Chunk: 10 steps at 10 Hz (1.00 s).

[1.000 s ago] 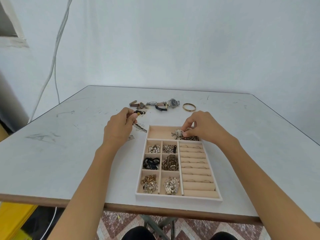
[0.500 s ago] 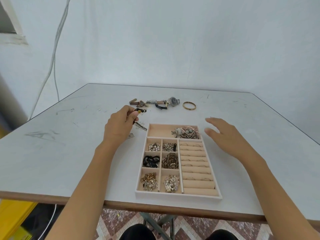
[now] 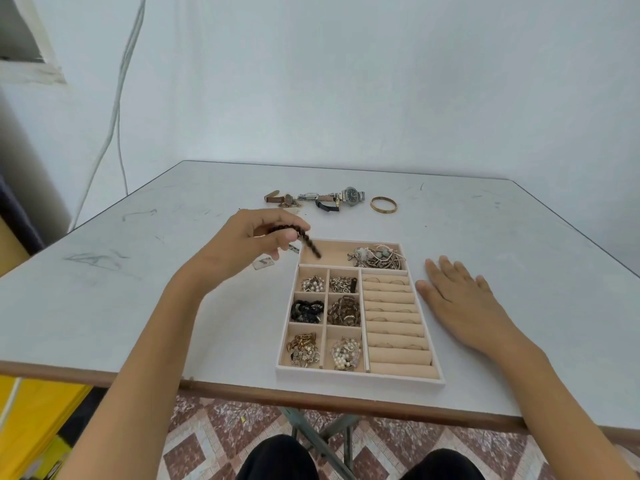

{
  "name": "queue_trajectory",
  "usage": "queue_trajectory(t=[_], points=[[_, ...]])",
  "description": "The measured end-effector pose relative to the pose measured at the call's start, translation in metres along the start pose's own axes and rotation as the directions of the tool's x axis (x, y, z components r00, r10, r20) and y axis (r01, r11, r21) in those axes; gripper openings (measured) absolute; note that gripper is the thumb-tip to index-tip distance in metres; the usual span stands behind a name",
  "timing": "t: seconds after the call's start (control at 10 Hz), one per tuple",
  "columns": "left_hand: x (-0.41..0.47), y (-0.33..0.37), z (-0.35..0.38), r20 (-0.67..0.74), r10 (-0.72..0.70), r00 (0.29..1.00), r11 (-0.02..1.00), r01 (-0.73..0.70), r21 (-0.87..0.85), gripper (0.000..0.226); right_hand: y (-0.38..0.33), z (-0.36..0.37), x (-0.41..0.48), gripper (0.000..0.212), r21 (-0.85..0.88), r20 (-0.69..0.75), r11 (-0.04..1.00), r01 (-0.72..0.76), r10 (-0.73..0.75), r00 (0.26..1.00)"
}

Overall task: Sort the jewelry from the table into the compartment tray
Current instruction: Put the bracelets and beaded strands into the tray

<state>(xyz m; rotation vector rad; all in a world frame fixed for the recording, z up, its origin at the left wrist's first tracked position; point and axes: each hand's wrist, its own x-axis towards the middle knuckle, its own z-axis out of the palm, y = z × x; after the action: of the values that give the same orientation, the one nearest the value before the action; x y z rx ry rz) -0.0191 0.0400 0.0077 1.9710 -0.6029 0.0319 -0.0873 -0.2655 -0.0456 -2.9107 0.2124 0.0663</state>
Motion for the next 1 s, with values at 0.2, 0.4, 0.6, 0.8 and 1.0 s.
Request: queue_trajectory(t=[0.2,0.4,0.6,0.8,1.0], points=[[-0.006,0.032,0.005,0.012,0.046,0.999,0.992,-0.047,0.113,0.017,-0.002,0.001,-0.001,0.058,-0.016,-0.01,1.0,-0.004,0.004,1.0],[0.001,0.042,0.025,0.024,0.111,0.994,0.971,-0.114,0.211,0.012,-0.002,0.001,-0.002,0.059,-0.016,-0.017,1.0,-0.004,0.004,1.0],[0.004,0.043,0.032,0.068,0.097,0.993,0.966,-0.11,0.233,0.012,-0.003,0.001,-0.002,0.058,-0.008,-0.03,1.0,0.001,-0.002,1.0],[0.008,0.047,0.042,0.11,0.082,0.991,0.961,-0.107,0.255,0.012,-0.002,0.001,-0.002,0.059,-0.001,-0.031,1.0,0.005,-0.005,1.0],[0.01,0.048,0.045,0.084,0.094,0.992,0.955,-0.114,0.275,0.01,-0.001,0.001,-0.001,0.058,0.007,-0.037,1.0,0.009,-0.009,0.999]])
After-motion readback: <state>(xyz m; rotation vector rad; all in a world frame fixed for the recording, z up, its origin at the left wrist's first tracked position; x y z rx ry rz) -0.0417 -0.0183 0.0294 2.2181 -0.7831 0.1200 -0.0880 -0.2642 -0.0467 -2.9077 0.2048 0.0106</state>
